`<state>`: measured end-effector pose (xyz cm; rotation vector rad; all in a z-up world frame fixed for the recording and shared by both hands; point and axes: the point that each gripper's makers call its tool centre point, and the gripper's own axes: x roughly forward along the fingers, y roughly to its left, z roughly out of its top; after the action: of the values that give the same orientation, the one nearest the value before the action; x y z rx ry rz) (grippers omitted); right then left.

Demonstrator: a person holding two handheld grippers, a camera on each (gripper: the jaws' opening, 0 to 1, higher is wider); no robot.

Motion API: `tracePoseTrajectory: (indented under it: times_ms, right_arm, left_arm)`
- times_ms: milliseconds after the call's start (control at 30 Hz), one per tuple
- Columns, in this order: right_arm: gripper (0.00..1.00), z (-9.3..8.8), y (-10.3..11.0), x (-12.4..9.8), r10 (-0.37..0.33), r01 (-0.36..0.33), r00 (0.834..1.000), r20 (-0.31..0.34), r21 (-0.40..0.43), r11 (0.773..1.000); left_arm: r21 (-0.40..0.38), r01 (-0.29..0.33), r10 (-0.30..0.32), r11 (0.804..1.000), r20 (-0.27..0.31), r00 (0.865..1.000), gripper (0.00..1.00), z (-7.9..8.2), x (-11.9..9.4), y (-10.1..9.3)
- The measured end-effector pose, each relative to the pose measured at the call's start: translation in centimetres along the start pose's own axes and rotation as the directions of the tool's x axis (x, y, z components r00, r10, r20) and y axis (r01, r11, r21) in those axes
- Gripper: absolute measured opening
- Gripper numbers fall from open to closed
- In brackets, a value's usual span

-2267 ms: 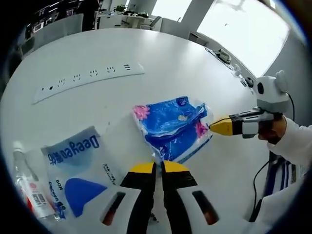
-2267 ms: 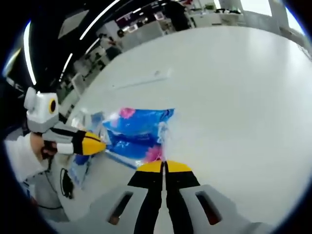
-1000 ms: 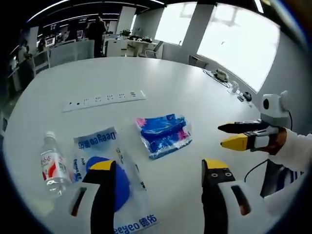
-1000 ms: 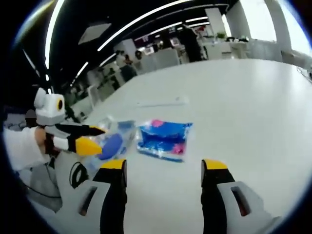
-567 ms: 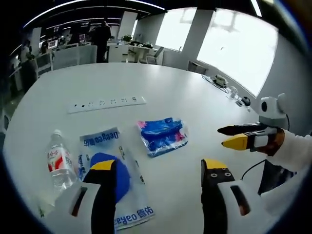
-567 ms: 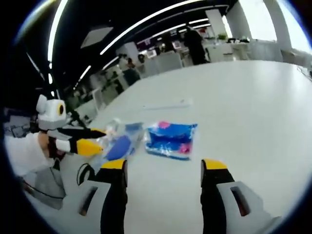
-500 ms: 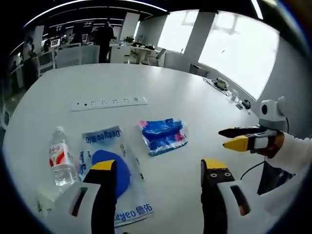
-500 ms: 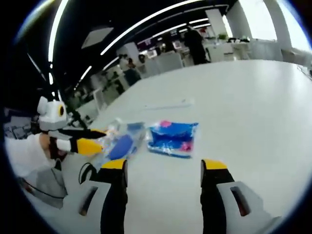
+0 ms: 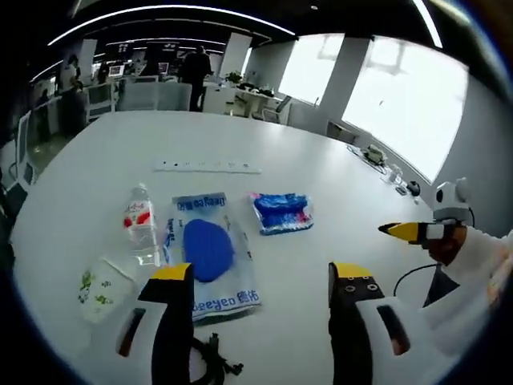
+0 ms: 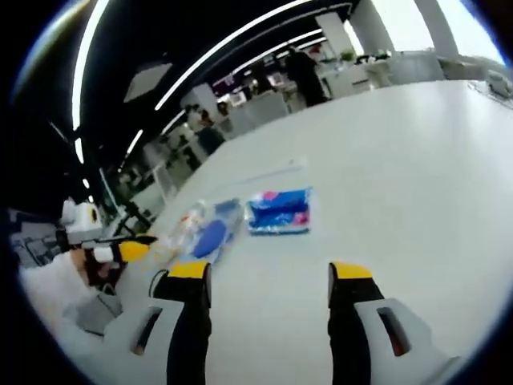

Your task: Arrange the tabletop items into an orderly group along one side of the table until the central work area is clear of visible clutter.

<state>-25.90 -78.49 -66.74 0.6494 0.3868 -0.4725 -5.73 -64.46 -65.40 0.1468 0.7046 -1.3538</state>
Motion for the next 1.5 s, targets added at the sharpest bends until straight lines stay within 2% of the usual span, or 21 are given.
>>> tracePoseTrajectory:
  times_ms: [167,300,733,933,1100,1333,1500]
  right_arm:
    - [0.58,-0.3,0.1,-0.9,-0.004,0.004,1.0,-0.002,-0.006,1.0]
    - [0.57,-0.6,0.4,-0.8,0.005,-0.005,1.0,-0.018,-0.016,1.0]
    - [0.53,-1.4,0.8,-0.4,0.014,-0.014,0.999,-0.047,-0.001,1.0]
    - [0.51,-0.9,0.4,-0.7,0.001,0.0,1.0,-0.029,0.017,1.0]
    - [0.5,-1.0,0.1,-0.7,-0.004,0.005,0.999,-0.033,0.027,1.0]
    - [0.49,-1.4,0.0,-0.7,-0.005,0.007,0.999,-0.041,0.043,0.999]
    - [0.49,-1.2,-0.2,-0.8,-0.011,0.013,0.999,-0.037,0.058,0.998]
  left_arm:
    - [-0.027,-0.033,0.034,0.999,0.017,0.999,0.68,-0.3,-1.5,1.0]
    - [-0.041,-0.054,0.055,0.998,0.015,0.998,0.68,-0.7,-2.0,1.7]
    - [-0.059,-0.065,0.067,0.996,0.02,0.998,0.66,-0.4,-2.1,2.2]
    - [-0.081,-0.069,0.072,0.994,0.028,0.997,0.66,0.2,-1.9,3.0]
    - [-0.066,-0.084,0.085,0.994,0.018,0.996,0.66,0.7,-1.5,4.4]
    - [-0.065,-0.126,0.127,0.99,0.016,0.992,0.64,2.7,-0.8,7.4]
    - [-0.046,-0.156,0.155,0.987,-0.021,0.988,0.63,3.7,0.2,9.6]
